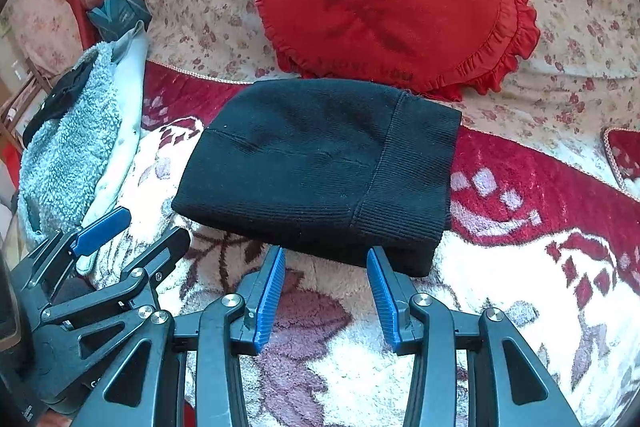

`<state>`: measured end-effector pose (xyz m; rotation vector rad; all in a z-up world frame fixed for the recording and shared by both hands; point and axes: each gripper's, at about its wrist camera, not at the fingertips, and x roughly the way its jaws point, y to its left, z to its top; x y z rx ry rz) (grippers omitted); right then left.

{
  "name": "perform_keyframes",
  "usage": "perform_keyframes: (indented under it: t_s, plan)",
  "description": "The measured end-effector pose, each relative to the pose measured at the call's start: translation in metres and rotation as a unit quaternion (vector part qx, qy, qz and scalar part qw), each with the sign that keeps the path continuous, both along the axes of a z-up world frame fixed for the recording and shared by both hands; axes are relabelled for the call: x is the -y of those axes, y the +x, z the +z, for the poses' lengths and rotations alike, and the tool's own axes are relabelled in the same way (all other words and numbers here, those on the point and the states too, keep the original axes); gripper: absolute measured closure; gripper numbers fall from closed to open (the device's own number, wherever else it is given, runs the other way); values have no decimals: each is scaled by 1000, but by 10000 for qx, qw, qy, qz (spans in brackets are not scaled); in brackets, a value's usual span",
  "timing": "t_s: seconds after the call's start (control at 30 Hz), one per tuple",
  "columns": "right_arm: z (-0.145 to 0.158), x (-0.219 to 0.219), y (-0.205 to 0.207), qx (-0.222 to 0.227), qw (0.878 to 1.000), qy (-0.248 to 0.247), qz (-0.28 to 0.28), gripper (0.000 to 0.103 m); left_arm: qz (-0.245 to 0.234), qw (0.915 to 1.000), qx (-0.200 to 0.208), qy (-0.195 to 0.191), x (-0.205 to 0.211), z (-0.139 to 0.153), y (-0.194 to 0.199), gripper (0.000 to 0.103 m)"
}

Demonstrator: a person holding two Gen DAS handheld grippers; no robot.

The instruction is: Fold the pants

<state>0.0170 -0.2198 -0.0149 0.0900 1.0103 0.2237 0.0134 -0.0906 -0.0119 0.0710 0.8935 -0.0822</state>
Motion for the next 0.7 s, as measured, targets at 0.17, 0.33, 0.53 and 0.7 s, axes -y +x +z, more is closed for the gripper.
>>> perform_keyframes:
  t_s: [0.17,0.33,0.53,0.7]
  plan:
    - [-1,0,0,-17,10000,-4,-2,62,-1,10000,-19,-13,-1,-1,0,36]
    - [-2,-1,1,-37,10000,-11,-3,62,5,10000,-16,-15,-2,-2,0,36]
    - [-3,-3,1,-55,10000,-14,35,62,26,10000,12,31,-3,-4,1,36]
    - [0,-1,0,-24,10000,-6,-2,62,19,10000,94,23,-2,1,-1,36]
